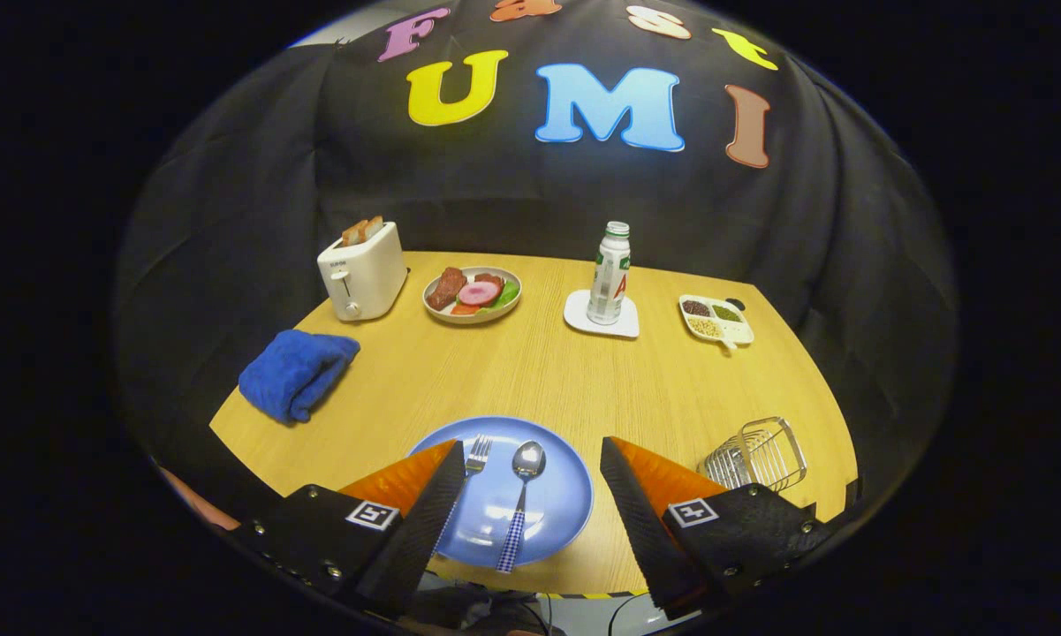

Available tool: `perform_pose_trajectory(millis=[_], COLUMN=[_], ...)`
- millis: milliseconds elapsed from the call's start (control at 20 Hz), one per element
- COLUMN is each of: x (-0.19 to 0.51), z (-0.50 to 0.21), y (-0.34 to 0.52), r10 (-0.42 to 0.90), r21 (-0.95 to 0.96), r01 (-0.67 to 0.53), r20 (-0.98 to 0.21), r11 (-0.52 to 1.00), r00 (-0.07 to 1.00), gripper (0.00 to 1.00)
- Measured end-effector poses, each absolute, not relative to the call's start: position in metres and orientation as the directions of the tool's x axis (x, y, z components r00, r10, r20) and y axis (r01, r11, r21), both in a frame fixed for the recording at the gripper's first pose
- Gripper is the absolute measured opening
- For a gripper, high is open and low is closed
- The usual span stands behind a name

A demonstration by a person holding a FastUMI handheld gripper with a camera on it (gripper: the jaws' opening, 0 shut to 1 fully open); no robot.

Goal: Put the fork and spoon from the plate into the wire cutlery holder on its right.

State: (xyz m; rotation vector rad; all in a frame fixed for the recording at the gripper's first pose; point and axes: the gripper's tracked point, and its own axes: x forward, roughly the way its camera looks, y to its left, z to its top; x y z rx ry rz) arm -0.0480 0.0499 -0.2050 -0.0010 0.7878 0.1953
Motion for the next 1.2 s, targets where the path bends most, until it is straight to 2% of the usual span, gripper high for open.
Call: perform_pose_trajectory(millis=[150,400,650,950,1100,1200], x=[-0.060,-0.070,-0.085,-0.092,-0.095,-0.095], z=[-0.231,-0.255,-0.287,-0.315,-0.325,-0.332], y=[0.060,0.060,0.061,0.064,0.063,0.064], r10=[0.210,0.174,0.146,0.114,0.107,0.109], r21=[0.110,0.075,0.073,0.052,0.057,0.060], r01=[-0.198,-0.205,-0.190,-0.203,-0.191,-0.194], r20=[-0.769,-0.832,-0.903,-0.944,-0.957,-0.961], r11=[0.974,0.976,0.979,0.978,0.980,0.979], r00=[0.604,0.526,0.405,0.311,0.268,0.254], gripper=[0.95,0.95,0.95,0.95,0.80,0.80])
